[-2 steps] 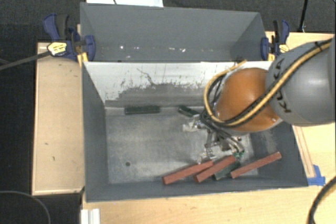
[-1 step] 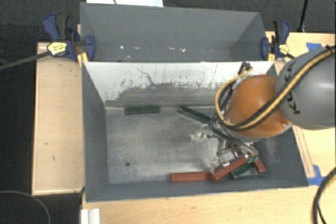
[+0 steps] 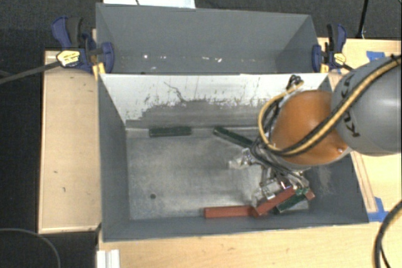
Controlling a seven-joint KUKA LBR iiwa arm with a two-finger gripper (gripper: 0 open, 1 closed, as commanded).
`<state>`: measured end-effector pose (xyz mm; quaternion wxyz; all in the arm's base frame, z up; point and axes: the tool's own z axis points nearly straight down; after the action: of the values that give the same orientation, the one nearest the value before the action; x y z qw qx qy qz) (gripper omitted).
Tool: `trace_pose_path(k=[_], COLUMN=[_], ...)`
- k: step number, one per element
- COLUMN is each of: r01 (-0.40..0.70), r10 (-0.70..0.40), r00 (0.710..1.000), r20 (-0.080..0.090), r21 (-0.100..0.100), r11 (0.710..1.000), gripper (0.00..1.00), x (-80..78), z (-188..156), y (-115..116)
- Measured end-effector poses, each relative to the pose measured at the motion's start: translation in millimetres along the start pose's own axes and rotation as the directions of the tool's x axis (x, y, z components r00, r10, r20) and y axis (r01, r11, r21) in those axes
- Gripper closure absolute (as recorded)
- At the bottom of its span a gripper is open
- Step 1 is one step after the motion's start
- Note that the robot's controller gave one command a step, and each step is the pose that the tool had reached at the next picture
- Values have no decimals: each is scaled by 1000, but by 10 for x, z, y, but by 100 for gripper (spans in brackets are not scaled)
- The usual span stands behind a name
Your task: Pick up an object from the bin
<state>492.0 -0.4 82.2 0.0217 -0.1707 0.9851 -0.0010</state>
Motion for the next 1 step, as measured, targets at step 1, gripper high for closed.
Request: trace_pose_path(k=[1], r01=[125], r10=[-125], r00=[992], r20=[-23], r21=[-11], r11=[992], gripper=[0], x=[23], z=[64], y=[-510])
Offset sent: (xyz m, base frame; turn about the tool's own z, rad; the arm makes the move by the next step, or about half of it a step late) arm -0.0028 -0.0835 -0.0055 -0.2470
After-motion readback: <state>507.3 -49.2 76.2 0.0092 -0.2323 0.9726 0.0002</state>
